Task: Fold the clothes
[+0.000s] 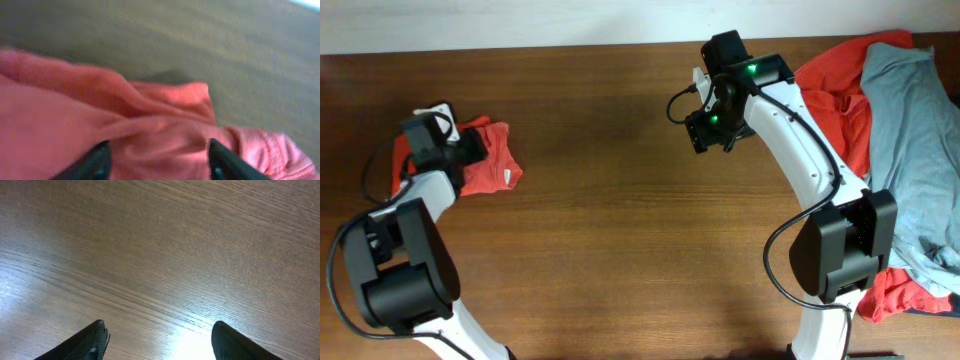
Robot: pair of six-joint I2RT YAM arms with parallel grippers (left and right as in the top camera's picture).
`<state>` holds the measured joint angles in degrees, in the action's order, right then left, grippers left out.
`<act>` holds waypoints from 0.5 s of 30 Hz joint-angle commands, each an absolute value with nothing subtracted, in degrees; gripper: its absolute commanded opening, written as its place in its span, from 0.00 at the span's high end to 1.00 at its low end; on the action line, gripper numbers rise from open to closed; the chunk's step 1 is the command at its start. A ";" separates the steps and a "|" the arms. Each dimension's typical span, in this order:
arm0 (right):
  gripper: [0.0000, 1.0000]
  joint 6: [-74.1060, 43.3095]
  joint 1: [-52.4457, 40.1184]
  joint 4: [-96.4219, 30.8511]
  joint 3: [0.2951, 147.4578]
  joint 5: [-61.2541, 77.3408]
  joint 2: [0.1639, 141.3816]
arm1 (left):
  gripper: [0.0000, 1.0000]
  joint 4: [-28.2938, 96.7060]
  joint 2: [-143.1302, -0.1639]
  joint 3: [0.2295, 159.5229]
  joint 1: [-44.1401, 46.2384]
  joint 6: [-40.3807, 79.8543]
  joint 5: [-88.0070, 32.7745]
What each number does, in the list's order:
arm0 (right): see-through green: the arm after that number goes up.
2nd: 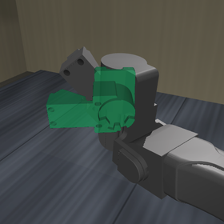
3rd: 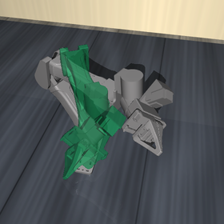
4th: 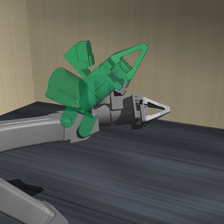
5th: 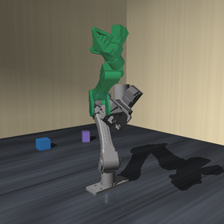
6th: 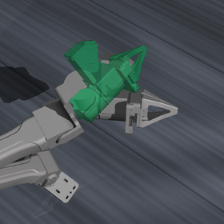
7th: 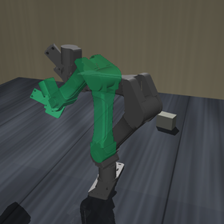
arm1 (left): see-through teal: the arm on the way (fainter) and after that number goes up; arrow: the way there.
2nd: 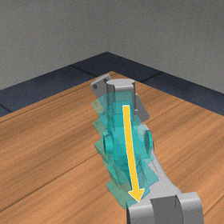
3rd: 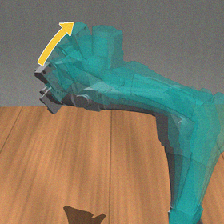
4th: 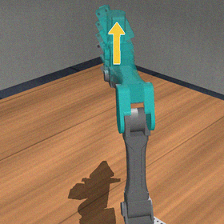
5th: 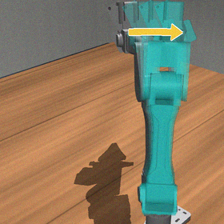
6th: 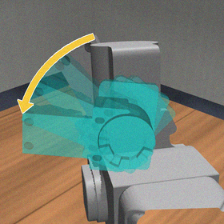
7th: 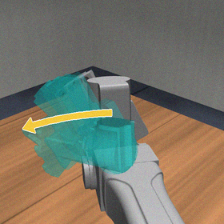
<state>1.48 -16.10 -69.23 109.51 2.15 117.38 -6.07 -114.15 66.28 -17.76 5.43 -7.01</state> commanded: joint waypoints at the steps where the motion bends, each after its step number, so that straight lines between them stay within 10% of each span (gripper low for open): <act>1: 0.28 0.99 -16.03 -69.41 109.93 1.43 117.14 | 0.26 -2.48 -114.89 72.03 -19.14 6.55 -6.59; 4: 0.28 0.99 -16.03 -69.43 109.93 1.43 117.14 | 0.01 2.96 -113.80 75.81 -19.18 4.47 -6.59; 15: 0.27 0.99 -15.99 -69.47 109.93 1.43 117.14 | 0.02 7.95 -110.04 79.59 -22.79 2.98 3.44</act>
